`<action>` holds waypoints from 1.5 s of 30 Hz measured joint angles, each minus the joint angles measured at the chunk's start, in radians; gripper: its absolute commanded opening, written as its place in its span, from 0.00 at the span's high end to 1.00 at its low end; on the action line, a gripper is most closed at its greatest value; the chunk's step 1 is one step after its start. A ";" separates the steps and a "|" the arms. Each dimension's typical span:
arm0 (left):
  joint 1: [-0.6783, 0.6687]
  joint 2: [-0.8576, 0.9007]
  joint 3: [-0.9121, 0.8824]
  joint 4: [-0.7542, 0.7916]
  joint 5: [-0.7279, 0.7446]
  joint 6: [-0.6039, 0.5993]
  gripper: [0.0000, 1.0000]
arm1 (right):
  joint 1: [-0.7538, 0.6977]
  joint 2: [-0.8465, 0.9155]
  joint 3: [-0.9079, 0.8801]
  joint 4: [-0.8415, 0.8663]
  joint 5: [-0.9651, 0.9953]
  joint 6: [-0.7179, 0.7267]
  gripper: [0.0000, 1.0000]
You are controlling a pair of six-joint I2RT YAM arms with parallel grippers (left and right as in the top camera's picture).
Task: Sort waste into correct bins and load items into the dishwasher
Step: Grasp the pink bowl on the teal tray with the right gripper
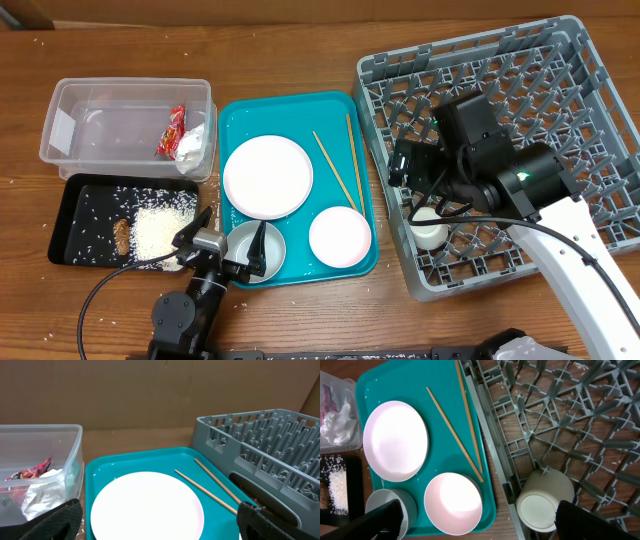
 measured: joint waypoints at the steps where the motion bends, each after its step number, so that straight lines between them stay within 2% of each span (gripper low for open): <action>1: 0.000 0.000 0.000 0.000 0.000 0.000 0.00 | 0.000 0.000 0.000 0.000 0.000 0.000 0.00; 8: 0.000 0.000 0.000 0.000 0.000 0.000 0.00 | 0.000 0.000 0.000 0.005 0.000 0.002 0.00; 9: 0.000 0.000 0.000 0.000 0.000 0.000 0.00 | 0.000 0.000 0.000 0.031 -0.005 0.008 0.12; 12: 0.000 0.000 0.000 0.000 0.000 0.000 0.00 | 0.008 0.007 -0.002 0.135 -0.145 -0.022 0.14; 15: 0.000 0.000 0.000 -0.001 0.000 0.000 0.00 | 0.153 0.098 0.005 0.092 -0.246 -0.124 0.14; 18: 0.000 0.000 0.000 0.000 0.000 0.000 0.00 | 0.328 0.274 0.004 0.058 -0.183 -0.175 0.17; 20: 0.000 0.000 0.000 0.000 0.000 0.000 0.00 | 0.380 0.355 0.004 0.068 -0.131 -0.195 0.20; 21: 0.000 0.000 0.000 0.000 0.000 0.000 0.00 | 0.402 0.411 0.003 0.088 -0.094 -0.220 0.22; 22: 0.000 0.000 0.000 0.000 0.000 0.000 0.00 | 0.410 0.461 0.003 0.113 -0.066 -0.261 0.32; 23: 0.000 0.000 0.000 0.000 0.000 0.000 0.00 | 0.410 0.510 0.003 0.141 -0.035 -0.305 0.36; 28: 0.000 0.000 0.000 0.000 0.000 0.000 0.00 | 0.378 0.595 0.002 0.156 0.004 -0.459 0.36; 30: 0.000 0.000 0.000 0.000 0.000 0.000 0.00 | 0.368 0.595 0.002 0.154 -0.037 -0.520 0.55; 31: 0.000 0.000 0.000 0.000 0.000 0.000 0.00 | 0.369 0.595 0.002 0.148 -0.062 -0.546 0.58; 34: 0.000 0.000 0.000 0.000 0.000 0.000 0.00 | 0.375 0.594 0.024 0.110 -0.074 -0.576 0.57; 35: 0.000 0.000 0.000 0.000 0.000 0.000 0.00 | 0.375 0.591 0.034 0.109 -0.055 -0.578 0.49; 37: 0.000 0.000 0.000 0.000 0.000 0.000 0.00 | 0.370 0.576 0.066 0.113 -0.001 -0.597 0.42; 41: 0.000 0.000 0.000 0.000 0.000 0.000 0.00 | 0.328 0.524 0.099 0.156 0.051 -0.676 0.39; 45: 0.000 0.000 0.000 0.000 0.000 0.000 0.00 | 0.273 0.521 -0.005 0.280 0.014 -0.750 0.35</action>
